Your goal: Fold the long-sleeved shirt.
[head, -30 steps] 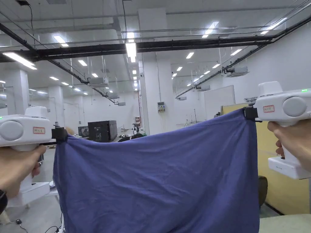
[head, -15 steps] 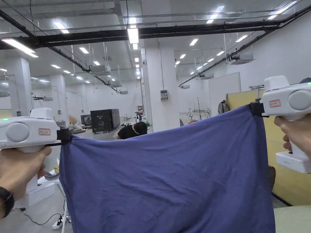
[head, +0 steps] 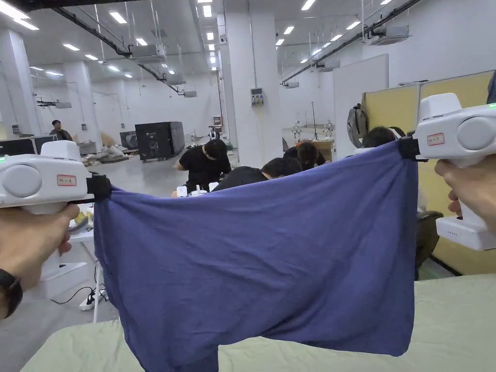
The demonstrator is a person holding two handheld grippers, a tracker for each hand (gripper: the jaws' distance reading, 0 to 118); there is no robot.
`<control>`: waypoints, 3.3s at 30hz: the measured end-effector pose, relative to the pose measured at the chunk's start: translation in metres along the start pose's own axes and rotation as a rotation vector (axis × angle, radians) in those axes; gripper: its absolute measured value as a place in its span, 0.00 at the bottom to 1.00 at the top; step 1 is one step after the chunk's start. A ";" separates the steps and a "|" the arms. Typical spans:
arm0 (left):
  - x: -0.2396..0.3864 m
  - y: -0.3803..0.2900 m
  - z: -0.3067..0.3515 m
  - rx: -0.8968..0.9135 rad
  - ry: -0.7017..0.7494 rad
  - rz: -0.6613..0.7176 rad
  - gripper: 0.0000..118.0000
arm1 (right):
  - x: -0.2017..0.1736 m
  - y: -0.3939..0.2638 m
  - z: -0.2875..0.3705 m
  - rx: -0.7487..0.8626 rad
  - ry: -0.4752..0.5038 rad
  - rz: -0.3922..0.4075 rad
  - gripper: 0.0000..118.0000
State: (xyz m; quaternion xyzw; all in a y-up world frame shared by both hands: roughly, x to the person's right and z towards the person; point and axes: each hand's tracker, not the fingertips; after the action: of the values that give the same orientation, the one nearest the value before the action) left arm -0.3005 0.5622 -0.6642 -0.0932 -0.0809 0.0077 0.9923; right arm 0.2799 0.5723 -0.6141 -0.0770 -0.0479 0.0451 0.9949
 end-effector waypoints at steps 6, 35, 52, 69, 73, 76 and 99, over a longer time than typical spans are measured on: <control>-0.002 -0.040 -0.052 -0.047 0.006 0.004 0.03 | -0.004 -0.041 -0.053 -0.043 0.003 -0.004 0.05; 0.005 -0.288 -0.038 -0.343 -0.066 0.084 0.03 | -0.020 -0.315 -0.040 -0.418 0.114 -0.032 0.05; 0.010 -0.465 0.169 -0.587 -0.040 0.224 0.03 | -0.023 -0.481 0.141 -0.681 0.140 -0.129 0.05; 0.013 -0.567 0.294 -0.713 0.036 0.309 0.03 | -0.012 -0.548 0.247 -0.796 0.155 -0.145 0.05; 0.019 -0.574 0.301 -0.727 0.028 0.310 0.03 | -0.013 -0.557 0.252 -0.817 0.159 -0.147 0.05; 0.024 -0.577 0.297 -0.749 0.036 0.288 0.03 | -0.014 -0.564 0.249 -0.836 0.163 -0.131 0.05; 0.056 -0.474 0.314 -0.501 0.093 0.142 0.51 | -0.041 -0.456 0.288 -0.567 0.166 -0.069 0.47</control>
State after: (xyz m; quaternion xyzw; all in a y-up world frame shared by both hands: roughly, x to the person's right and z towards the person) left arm -0.2956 0.1558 -0.2622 -0.3418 -0.0280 0.0526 0.9379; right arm 0.2476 0.1620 -0.2627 -0.3537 0.0204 -0.0102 0.9351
